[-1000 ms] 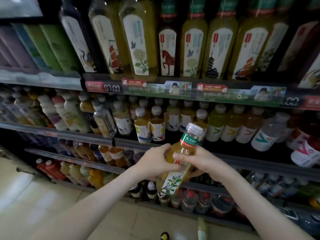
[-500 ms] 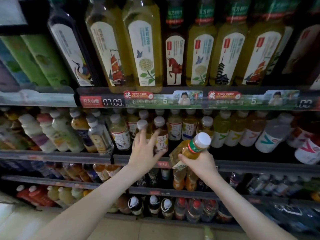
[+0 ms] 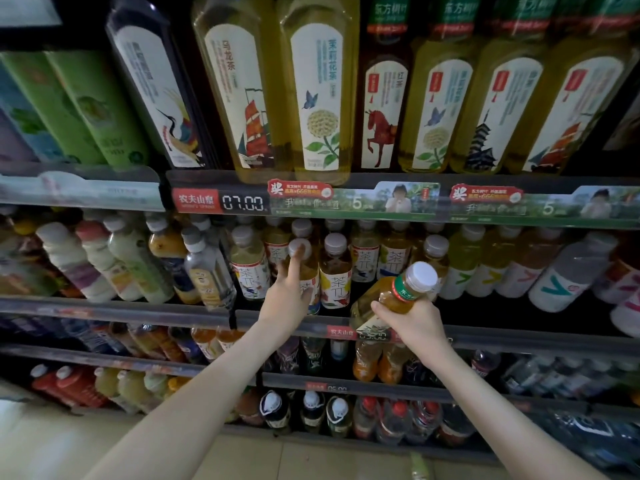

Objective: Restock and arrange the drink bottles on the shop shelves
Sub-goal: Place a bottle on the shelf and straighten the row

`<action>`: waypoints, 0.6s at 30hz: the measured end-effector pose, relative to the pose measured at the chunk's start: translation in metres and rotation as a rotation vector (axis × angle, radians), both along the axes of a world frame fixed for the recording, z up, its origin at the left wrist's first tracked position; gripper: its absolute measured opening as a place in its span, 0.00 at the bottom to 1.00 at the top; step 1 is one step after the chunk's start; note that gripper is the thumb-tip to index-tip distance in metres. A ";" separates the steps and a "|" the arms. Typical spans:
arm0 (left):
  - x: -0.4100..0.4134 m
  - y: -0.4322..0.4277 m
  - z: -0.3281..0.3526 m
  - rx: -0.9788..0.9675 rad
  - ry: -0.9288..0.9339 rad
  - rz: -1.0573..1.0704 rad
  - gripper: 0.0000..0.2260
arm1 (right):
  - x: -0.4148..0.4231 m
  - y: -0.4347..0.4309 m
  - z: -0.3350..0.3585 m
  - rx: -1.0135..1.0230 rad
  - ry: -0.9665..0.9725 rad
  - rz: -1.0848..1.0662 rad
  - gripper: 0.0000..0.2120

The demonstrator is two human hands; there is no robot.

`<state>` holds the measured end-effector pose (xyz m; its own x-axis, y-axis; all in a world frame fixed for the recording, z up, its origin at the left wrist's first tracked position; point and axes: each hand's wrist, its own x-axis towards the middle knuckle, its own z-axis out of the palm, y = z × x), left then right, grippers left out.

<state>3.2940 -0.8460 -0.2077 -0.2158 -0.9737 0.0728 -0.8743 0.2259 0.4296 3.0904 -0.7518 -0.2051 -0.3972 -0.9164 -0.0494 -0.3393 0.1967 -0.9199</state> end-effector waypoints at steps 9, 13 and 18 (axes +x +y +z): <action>0.012 0.008 0.006 0.043 0.179 -0.199 0.41 | 0.032 -0.008 0.006 0.013 0.035 0.143 0.15; 0.009 0.020 0.006 0.054 0.205 -0.169 0.43 | 0.044 -0.006 0.011 0.011 0.023 0.170 0.15; 0.009 0.049 0.028 -0.132 0.246 -0.294 0.35 | 0.043 0.003 0.035 -0.027 0.055 0.189 0.10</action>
<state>3.3028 -0.7972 -0.1798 -0.4444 -0.8519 0.2771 -0.6390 0.5182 0.5685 3.1339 -0.7485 -0.1703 -0.2195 -0.9756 -0.0067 -0.4174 0.1001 -0.9032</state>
